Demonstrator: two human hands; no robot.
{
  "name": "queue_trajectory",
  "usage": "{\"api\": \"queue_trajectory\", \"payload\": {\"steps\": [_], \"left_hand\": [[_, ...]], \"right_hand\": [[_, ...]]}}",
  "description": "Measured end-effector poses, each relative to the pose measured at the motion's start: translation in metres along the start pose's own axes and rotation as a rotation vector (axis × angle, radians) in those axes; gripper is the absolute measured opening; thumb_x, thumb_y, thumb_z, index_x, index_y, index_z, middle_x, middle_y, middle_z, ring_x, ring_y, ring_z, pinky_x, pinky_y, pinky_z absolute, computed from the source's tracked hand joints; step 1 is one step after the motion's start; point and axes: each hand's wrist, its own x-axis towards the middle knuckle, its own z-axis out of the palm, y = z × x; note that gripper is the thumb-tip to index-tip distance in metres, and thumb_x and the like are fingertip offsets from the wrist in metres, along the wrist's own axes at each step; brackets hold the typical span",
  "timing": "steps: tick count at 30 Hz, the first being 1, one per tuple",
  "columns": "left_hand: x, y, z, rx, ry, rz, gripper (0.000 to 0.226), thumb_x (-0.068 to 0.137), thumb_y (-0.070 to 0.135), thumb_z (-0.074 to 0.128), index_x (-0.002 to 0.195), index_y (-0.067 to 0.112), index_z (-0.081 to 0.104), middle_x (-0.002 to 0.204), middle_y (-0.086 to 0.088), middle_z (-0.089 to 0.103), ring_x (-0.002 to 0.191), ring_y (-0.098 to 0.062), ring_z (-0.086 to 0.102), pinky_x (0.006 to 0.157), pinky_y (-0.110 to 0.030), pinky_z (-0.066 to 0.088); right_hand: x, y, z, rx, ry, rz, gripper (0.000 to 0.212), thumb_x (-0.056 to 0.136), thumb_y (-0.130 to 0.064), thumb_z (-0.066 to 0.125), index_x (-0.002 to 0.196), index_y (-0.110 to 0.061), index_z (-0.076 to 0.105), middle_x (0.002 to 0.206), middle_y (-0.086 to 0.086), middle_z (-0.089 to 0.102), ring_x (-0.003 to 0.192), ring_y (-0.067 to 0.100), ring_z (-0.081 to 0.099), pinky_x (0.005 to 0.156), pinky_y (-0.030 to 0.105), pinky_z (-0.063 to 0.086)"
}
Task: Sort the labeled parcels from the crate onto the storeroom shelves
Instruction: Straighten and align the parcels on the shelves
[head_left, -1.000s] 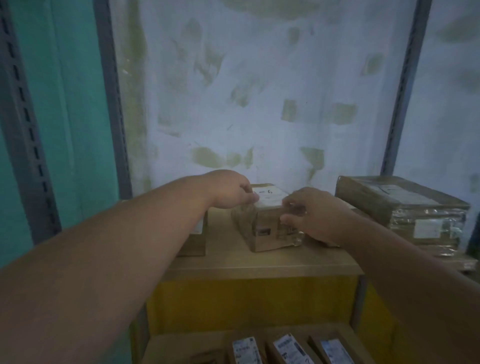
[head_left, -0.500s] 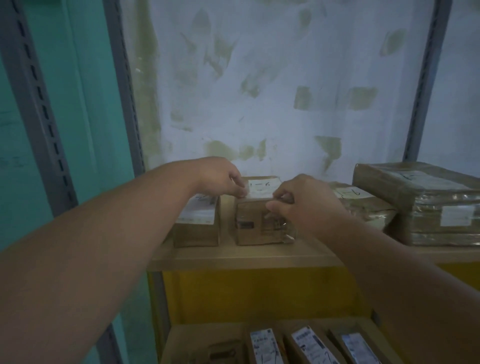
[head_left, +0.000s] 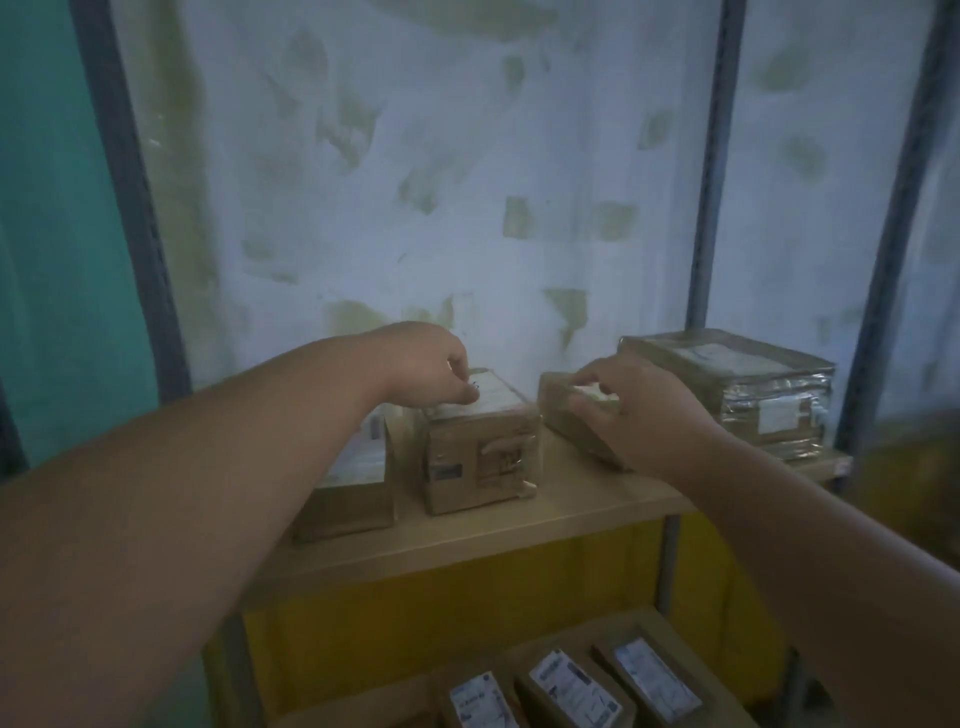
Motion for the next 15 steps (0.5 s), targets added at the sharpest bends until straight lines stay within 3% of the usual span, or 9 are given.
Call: {"api": "queue_trajectory", "payload": {"steps": [6, 11, 13, 15], "left_hand": [[0.03, 0.059, -0.001, -0.021, 0.021, 0.124, 0.038, 0.095, 0.049, 0.058, 0.125, 0.028, 0.062, 0.129, 0.006, 0.06, 0.112, -0.016, 0.055, 0.087, -0.029, 0.042], [0.067, 0.111, -0.001, 0.064, -0.079, 0.136, 0.038, 0.098, 0.045, 0.054, 0.13, 0.027, 0.062, 0.131, 0.006, 0.061, 0.104, -0.013, 0.051, 0.086, -0.027, 0.037], [0.083, 0.127, 0.003, 0.109, -0.124, 0.109, 0.042, 0.098, 0.047, 0.053, 0.135, 0.029, 0.058, 0.138, 0.006, 0.056, 0.118, -0.016, 0.051, 0.091, -0.029, 0.035], [0.097, 0.143, 0.007, 0.171, -0.181, 0.093, 0.047, 0.1, 0.048, 0.05, 0.142, 0.029, 0.052, 0.147, 0.005, 0.05, 0.133, -0.018, 0.045, 0.101, -0.031, 0.034]], "right_hand": [[0.004, 0.073, -0.032, -0.229, -0.113, 0.111, 0.044, 0.095, -0.042, 0.061, 0.137, -0.031, 0.056, 0.14, -0.005, 0.055, 0.125, 0.017, 0.052, 0.094, 0.029, 0.041], [0.017, 0.102, -0.032, -0.417, -0.252, -0.027, 0.028, 0.095, -0.036, 0.054, 0.118, -0.023, 0.064, 0.116, 0.0, 0.062, 0.101, 0.017, 0.057, 0.083, 0.032, 0.049], [0.024, 0.108, -0.024, -0.465, -0.26, -0.1, 0.028, 0.095, -0.039, 0.051, 0.11, -0.02, 0.065, 0.113, 0.001, 0.061, 0.098, 0.019, 0.059, 0.085, 0.038, 0.053], [0.028, 0.112, -0.016, -0.493, -0.28, -0.167, 0.028, 0.098, -0.037, 0.049, 0.11, -0.017, 0.065, 0.111, 0.003, 0.061, 0.096, 0.02, 0.058, 0.082, 0.035, 0.052]]}}
